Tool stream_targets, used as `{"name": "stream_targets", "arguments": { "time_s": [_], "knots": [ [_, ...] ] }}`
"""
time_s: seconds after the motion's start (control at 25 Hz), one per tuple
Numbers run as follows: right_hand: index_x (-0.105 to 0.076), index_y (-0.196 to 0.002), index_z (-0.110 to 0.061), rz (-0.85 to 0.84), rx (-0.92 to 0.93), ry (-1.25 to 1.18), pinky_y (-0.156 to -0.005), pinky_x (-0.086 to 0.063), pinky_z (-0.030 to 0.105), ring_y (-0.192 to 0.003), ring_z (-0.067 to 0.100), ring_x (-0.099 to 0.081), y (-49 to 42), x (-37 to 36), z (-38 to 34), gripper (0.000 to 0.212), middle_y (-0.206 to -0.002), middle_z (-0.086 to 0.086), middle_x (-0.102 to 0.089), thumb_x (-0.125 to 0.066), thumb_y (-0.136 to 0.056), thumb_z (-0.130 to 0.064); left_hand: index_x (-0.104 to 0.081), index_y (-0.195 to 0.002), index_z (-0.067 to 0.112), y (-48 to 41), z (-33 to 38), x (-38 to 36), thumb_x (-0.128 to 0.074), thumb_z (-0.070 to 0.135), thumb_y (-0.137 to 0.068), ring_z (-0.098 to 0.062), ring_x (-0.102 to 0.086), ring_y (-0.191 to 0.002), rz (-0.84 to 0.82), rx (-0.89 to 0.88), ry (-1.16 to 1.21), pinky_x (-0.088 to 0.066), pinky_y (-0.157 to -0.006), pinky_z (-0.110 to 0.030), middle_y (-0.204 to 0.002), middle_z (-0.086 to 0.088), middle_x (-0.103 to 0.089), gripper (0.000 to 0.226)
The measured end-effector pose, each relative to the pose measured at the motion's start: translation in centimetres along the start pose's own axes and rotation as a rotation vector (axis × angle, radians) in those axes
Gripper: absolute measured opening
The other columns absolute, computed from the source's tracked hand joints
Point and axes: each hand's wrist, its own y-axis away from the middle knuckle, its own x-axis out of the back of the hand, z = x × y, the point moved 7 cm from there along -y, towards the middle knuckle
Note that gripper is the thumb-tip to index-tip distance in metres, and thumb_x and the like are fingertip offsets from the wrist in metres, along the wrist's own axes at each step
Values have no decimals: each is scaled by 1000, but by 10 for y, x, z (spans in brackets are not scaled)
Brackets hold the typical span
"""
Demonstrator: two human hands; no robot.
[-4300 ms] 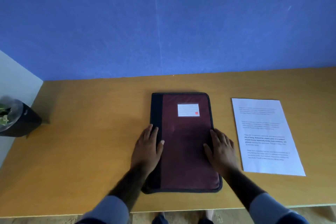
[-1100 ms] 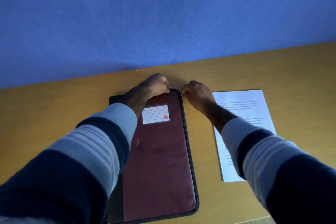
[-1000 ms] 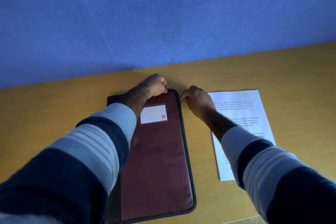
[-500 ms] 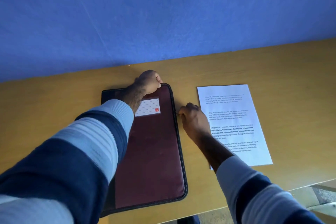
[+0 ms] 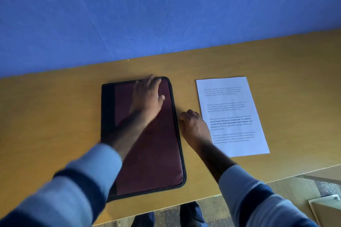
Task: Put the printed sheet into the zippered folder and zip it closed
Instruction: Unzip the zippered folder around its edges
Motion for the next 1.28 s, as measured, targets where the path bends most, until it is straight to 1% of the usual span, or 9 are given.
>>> {"name": "stream_targets", "arguments": {
  "time_s": [0.16, 0.24, 0.32, 0.52, 0.68, 0.88, 1.0, 1.16, 1.28],
  "knots": [
    [-65, -94, -5, -60, 81, 37, -62, -47, 37, -93, 34, -58, -6, -1, -3, 11, -94, 12, -61, -55, -95, -10, -16, -162, 19, 170, 22, -26, -43, 88, -81, -28, -6, -158, -168, -31, -3, -10, -126, -54, -171, -9, -3, 110],
    [-67, -94, -5, -82, 92, 32, -63, -51, 39, -94, 34, -58, -9, 1, -2, 13, -96, 12, -61, -54, -94, -9, -11, -163, 16, 228, 25, -44, -41, 97, -71, -30, -2, -158, -204, -58, -73, -12, -125, -58, -171, -9, 2, 125],
    [-69, -95, -7, -94, 104, 19, -65, -52, 40, -94, 33, -59, -9, 3, 0, 14, -97, 11, -63, -55, -93, -9, -11, -162, 12, 255, 26, -59, -43, 95, -72, -32, -5, -157, -217, -54, -144, -19, -122, -60, -171, -11, 0, 127],
    [-72, -98, -9, -96, 117, 24, -66, -45, 33, -96, 29, -58, -2, 7, 0, 19, -99, 9, -63, -53, -98, -12, -12, -161, 3, 260, 19, -69, -28, 91, -81, -35, -10, -156, -233, 54, -230, -22, -122, -59, -170, -17, -6, 120],
    [-71, -96, -8, -83, 93, 19, -68, -48, 34, -97, 31, -58, 16, 5, -2, 19, -99, 10, -63, -53, -98, -10, -11, -160, 1, 262, 21, -70, -20, 90, -83, -37, -10, -156, -208, 33, -271, -20, -123, -57, -169, -20, -5, 118],
    [-70, -94, -9, -33, 47, 33, -61, -43, 34, -93, 36, -57, 58, -3, 0, 15, -92, 10, -60, -57, -92, -3, -9, -160, 0, 260, 18, -74, -27, 88, -84, -39, -9, -156, -223, 10, -295, -17, -124, -58, -168, -24, -5, 118],
    [-71, -96, -10, -6, 16, 15, -61, -49, 39, -93, 36, -56, 94, -6, 0, 14, -93, 11, -60, -57, -93, -7, -10, -159, -1, 259, 19, -73, -26, 87, -85, -40, -10, -155, -214, 6, -290, -16, -123, -59, -168, -25, -6, 116],
    [-74, -101, -11, 17, -47, 25, -64, -48, 38, -93, 35, -56, 133, -12, 2, 19, -96, 11, -61, -56, -93, -8, -1, -160, 0, 261, 16, -72, -10, 86, -86, -39, -3, -156, -233, 16, -289, -13, -124, -59, -168, -23, 2, 114],
    [-74, -99, -10, 48, -57, 41, -62, -41, 32, -86, 32, -57, 164, -17, 1, 19, -92, 9, -63, -58, -93, -4, 8, -159, 1, 264, 15, -70, -8, 87, -86, -39, 4, -156, -252, 21, -301, -9, -125, -58, -167, -23, 11, 114]
  ]
}}
